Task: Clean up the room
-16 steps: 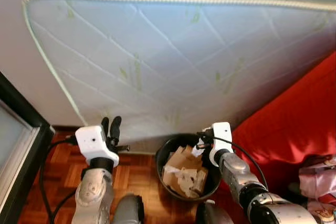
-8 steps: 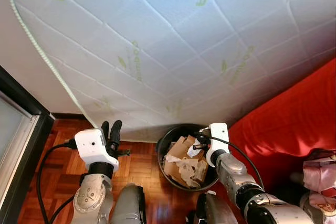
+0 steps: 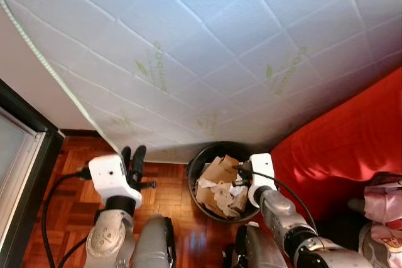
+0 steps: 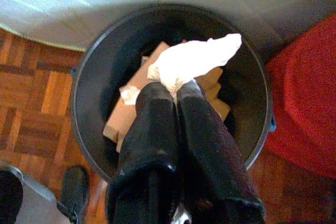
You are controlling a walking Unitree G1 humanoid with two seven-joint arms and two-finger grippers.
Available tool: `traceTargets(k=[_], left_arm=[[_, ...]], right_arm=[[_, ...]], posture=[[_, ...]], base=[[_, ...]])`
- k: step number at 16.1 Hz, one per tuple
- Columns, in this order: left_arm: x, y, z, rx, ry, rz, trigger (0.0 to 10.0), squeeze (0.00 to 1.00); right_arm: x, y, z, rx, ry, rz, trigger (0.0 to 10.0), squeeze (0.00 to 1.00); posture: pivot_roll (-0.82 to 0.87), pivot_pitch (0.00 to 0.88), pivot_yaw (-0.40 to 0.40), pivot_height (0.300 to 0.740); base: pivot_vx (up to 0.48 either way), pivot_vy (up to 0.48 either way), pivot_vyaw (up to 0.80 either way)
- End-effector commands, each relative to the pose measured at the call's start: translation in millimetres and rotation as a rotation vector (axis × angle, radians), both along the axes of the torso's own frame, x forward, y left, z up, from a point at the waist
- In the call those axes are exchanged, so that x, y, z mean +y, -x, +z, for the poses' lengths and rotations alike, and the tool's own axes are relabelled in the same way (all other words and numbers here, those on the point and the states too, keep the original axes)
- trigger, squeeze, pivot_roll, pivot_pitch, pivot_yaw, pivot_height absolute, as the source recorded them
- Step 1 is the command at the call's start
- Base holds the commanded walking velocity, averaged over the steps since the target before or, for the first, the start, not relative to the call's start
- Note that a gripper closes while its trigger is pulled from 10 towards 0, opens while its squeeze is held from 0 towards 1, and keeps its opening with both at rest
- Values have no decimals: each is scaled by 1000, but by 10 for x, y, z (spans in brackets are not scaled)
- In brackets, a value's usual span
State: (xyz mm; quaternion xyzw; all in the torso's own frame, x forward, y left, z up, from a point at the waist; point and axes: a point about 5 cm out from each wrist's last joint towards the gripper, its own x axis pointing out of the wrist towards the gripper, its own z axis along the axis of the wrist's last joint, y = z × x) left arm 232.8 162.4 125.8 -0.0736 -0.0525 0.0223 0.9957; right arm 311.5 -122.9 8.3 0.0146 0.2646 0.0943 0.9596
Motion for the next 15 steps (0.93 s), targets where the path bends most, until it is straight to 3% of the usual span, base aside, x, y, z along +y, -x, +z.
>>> traceTargets(k=[1, 7, 8, 9, 10, 11, 15], left_arm=[[-29, 38, 5, 11, -4, -7, 10000, 0], [-29, 72, 11, 24, -6, -12, 10000, 0], [-30, 72, 12, 25, -7, -13, 10000, 0], [-33, 76, 15, 26, -7, -13, 10000, 0], [-37, 80, 17, 26, -6, -13, 10000, 0], [-42, 80, 12, 29, -5, -14, 10000, 0], [-41, 85, 20, 29, -6, -15, 10000, 0]], right_arm=[[-26, 98, -110, 53, 3, -8, 10000, 0], [52, 97, -88, 25, -76, 2, 10000, 0], [43, 94, -89, 29, -61, -1, 10000, 94], [28, 100, -102, 42, -41, -4, 10000, 282], [22, 110, -112, 46, -37, -3, 10000, 361], [19, 122, -124, 49, -41, -6, 10000, 1000], [24, 138, -139, 57, -48, -1, 10000, 1000]], posture=[[215, 319, -53, 657], [221, 336, -48, 657], [221, 336, -48, 657], [221, 338, -50, 657], [221, 338, -50, 657], [221, 338, -50, 657], [224, 342, -49, 657]], base=[[0, 0, 0], [0, 0, 0], [0, 0, 0], [0, 0, 0], [0, 0, 0], [0, 0, 0], [0, 0, 0]])
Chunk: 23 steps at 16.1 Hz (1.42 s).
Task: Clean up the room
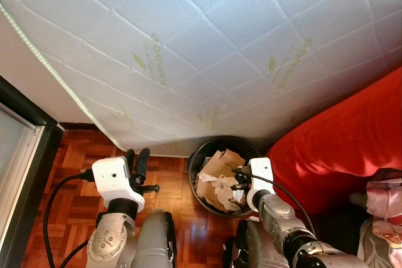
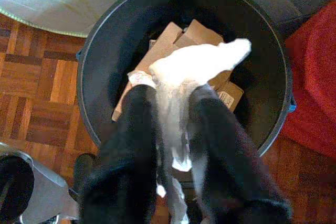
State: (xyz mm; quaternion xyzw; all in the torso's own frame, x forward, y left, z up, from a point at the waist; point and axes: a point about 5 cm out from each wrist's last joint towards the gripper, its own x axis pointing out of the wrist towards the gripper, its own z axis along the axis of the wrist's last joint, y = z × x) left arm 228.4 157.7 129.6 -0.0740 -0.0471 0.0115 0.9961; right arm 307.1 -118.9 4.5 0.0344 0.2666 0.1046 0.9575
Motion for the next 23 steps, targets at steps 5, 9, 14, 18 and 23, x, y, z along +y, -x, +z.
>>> traceTargets(k=[5, 9, 14, 18, 23], left_arm=[[11, 45, -13, 20, -8, 9, 10000, 0], [14, 51, -2, 17, -10, 12, 10000, 0], [12, 51, 18, 13, -10, 11, 10000, 0], [-1, 51, 26, 12, -7, 7, 10000, 0], [-4, 56, 30, 13, -9, 7, 10000, 0]], right_arm=[[41, 119, -94, 16, -83, 42, 10000, 1000], [83, 52, 31, -119, -102, 52, 10000, 1000], [177, -96, 135, -98, 136, 144, 10000, 1000], [235, 92, -83, 49, 195, 264, 10000, 1000], [381, -59, 140, -105, 71, 195, 10000, 1000]], posture=[[228, 346, -48, 657], [232, 349, -47, 657], [230, 351, -45, 657], [231, 352, -45, 657], [238, 354, -43, 657]], base=[[0, 0, 0], [0, 0, 0], [0, 0, 0], [0, 0, 0], [0, 0, 0]])
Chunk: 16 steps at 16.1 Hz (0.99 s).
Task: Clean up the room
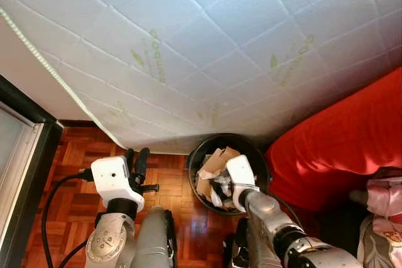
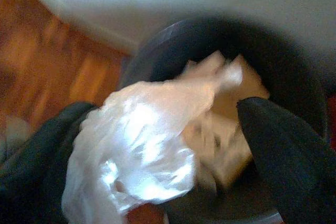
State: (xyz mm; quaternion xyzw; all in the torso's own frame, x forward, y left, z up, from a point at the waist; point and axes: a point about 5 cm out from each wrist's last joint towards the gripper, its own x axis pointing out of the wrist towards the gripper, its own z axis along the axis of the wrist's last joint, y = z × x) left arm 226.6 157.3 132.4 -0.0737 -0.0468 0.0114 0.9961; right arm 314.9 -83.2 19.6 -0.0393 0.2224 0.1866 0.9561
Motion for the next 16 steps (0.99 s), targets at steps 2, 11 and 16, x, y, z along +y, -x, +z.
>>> traceTargets(k=[2, 11, 16], left_arm=[[2, 46, 1, 12, -8, 10, 10000, 0], [-30, 56, -6, 18, 3, 3, 10000, 0], [-37, 85, 13, 15, 4, 7, 10000, 0]], right_arm=[[-64, -135, 184, -123, -35, -95, 10000, 1000], [-63, 132, -181, 61, 178, 32, 10000, 0], [-80, -184, 251, -191, 53, -153, 10000, 0]], posture=[[235, 356, -44, 657], [237, 361, -45, 657], [251, 366, -44, 657]], base=[[0, 0, 0], [0, 0, 0], [0, 0, 0]])
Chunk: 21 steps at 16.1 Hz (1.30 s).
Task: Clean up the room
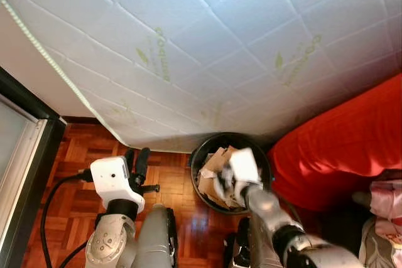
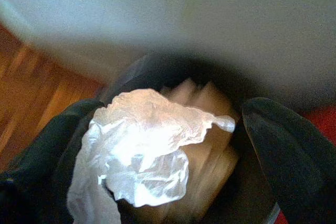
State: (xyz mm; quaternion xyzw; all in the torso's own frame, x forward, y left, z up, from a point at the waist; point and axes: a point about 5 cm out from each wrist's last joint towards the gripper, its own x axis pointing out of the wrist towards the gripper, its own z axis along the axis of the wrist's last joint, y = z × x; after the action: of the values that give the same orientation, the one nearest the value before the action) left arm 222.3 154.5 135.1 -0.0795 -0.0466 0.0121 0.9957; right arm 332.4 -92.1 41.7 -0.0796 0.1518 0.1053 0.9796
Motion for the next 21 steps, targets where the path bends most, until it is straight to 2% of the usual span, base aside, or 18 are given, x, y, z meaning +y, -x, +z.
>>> traceTargets(k=[1, 2, 3, 4, 5, 7, 8, 9, 10, 11, 12, 13, 14, 15, 17, 18, 21], left_arm=[[0, 58, 1, 11, -7, 10, 10000, 0], [0, 68, 6, 10, -5, 11, 10000, 0], [-5, 70, 6, 12, -5, 11, 10000, 0], [-6, 69, 4, 13, -4, 11, 10000, 0], [-8, 70, 2, 14, -3, 11, 10000, 0], [-17, 68, -1, 16, -1, 9, 10000, 0], [-25, 68, -1, 16, 2, 8, 10000, 0], [-30, 70, 3, 15, 3, 7, 10000, 0], [-28, 69, 9, 12, 4, 8, 10000, 0], [-27, 68, 9, 12, 4, 9, 10000, 0], [-26, 67, 12, 10, 4, 9, 10000, 0], [-25, 62, 14, 9, 3, 9, 10000, 0], [-25, 61, 15, 9, 3, 10, 10000, 0], [-26, 60, 15, 9, 3, 10, 10000, 0], [-29, 63, 12, 11, 4, 10, 10000, 0], [-34, 69, 0, 14, 6, 7, 10000, 0], [-36, 67, 0, 15, 7, 7, 10000, 0]], right_arm=[[-61, -103, 175, -111, -17, -87, 10000, 0], [-74, -138, 198, -84, -52, -101, 10000, 0], [-49, -112, 134, -29, -26, -63, 10000, 0], [-38, -42, -2, 64, 66, -14, 10000, 0], [-41, 31, -118, 152, 67, 4, 10000, 0], [-120, 95, -226, 244, 38, -62, 10000, 0], [-136, 9, -113, 184, -64, -124, 10000, 0], [-148, -156, 151, 18, -136, -166, 10000, 0], [-133, -245, 338, -105, -103, -147, 10000, 0], [-126, -251, 353, -118, -82, -138, 10000, 0], [-115, -217, 263, -53, -30, -118, 10000, 0], [-156, -52, -49, 165, 104, -97, 10000, 0], [-193, 16, -149, 233, 119, -113, 10000, 0], [-219, 44, -186, 252, 118, -129, 10000, 0], [-190, 10, -135, 210, 80, -119, 10000, 0], [-136, -22, -81, 167, 67, -89, 10000, 1000], [-166, -13, -98, 176, 90, -109, 10000, 1000]], posture=[[256, 377, -44, 657], [256, 372, -40, 657], [257, 372, -42, 657], [258, 374, -44, 657], [255, 374, -47, 657], [255, 375, -47, 657], [255, 375, -47, 657], [256, 372, -48, 657], [255, 365, -46, 657], [255, 365, -46, 657], [255, 365, -46, 657], [256, 366, -48, 657], [256, 366, -48, 657], [255, 363, -50, 657], [254, 368, -47, 657], [253, 366, -46, 657], [253, 366, -46, 657]], base=[[0, 0, 0], [0, 0, 0], [0, 0, 0], [0, 0, 0], [0, 0, 0], [0, 0, 0], [0, 0, 0], [0, 0, 0], [0, 0, 0], [0, 0, 0], [0, 0, 0], [0, 0, 0], [0, 0, 0], [0, 0, 0], [0, 0, 0], [0, 0, 0], [0, 0, 0]])
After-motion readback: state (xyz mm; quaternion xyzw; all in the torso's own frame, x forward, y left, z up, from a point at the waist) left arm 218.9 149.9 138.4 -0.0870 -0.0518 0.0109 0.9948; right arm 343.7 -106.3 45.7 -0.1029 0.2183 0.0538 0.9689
